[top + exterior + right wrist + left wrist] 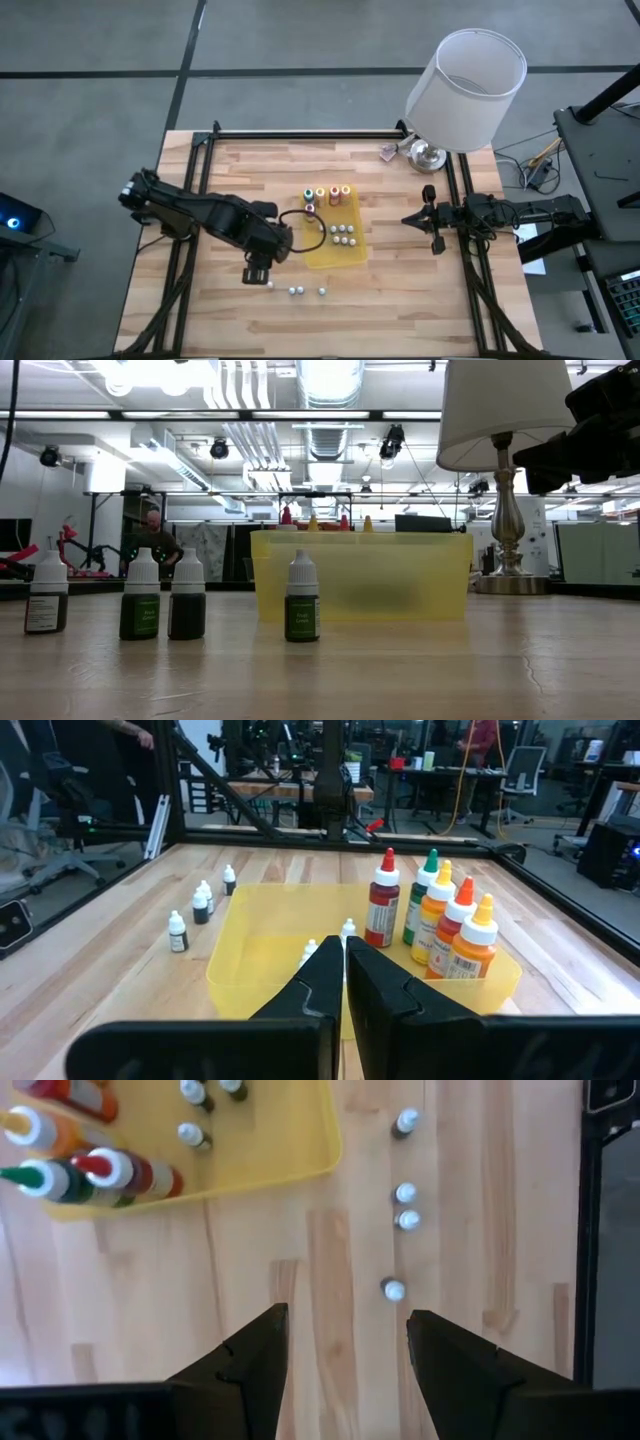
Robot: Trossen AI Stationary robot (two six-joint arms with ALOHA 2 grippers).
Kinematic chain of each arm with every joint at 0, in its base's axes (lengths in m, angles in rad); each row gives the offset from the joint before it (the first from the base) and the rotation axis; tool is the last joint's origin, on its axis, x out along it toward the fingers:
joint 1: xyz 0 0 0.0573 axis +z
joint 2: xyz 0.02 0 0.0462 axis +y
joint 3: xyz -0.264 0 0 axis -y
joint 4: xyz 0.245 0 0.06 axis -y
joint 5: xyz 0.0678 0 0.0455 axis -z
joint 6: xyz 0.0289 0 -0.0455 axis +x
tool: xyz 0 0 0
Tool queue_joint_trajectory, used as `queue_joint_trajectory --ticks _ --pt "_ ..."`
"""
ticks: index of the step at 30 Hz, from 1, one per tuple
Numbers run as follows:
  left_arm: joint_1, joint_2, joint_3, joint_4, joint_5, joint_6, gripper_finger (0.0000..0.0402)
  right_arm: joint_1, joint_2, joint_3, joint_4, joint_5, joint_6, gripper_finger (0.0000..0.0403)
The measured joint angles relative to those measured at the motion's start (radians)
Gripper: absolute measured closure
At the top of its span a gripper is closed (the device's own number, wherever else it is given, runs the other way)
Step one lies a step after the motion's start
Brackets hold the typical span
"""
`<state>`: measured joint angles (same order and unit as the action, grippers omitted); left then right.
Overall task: Pick & Place food coloring
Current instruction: Put the small black food coloring bottle into the bin
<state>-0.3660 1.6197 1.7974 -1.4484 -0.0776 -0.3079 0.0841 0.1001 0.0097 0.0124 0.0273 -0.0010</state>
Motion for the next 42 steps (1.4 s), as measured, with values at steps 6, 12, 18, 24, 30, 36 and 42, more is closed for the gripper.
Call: queue_joint_trajectory --ticks 6,12,18,24,30,36,42 --pt "0.0 -0.09 -0.211 0.169 0.059 0.023 0.0225 0.0 0.0 0.0 0.0 0.0 0.0 0.0394" --pt "0.0 -0.146 -0.377 0.305 0.064 0.049 0.0225 0.0 0.0 0.0 0.0 0.0 0.0 0.0394" --pt "0.0 -0.153 -0.493 0.396 0.074 0.062 0.0225 0.0 0.0 0.0 0.0 0.001 0.0 0.0394" --pt "-0.005 -0.135 -0.56 0.517 0.149 0.088 0.0225 0.0 0.0 0.0 0.0 0.0 0.0 0.0394" --pt "-0.014 -0.095 -0.591 0.54 0.169 0.07 0.0225 0.0 0.001 0.0 0.0 0.0 0.0 0.0394" --pt "-0.016 -0.058 -0.622 0.585 0.173 0.018 0.0225 0.0 0.001 0.0 0.0 0.0 0.0 0.0394" --pt "-0.036 -0.024 -0.641 0.613 0.184 0.011 0.0225 0.0 0.0 0.0 0.0 0.0 0.0 0.0394"
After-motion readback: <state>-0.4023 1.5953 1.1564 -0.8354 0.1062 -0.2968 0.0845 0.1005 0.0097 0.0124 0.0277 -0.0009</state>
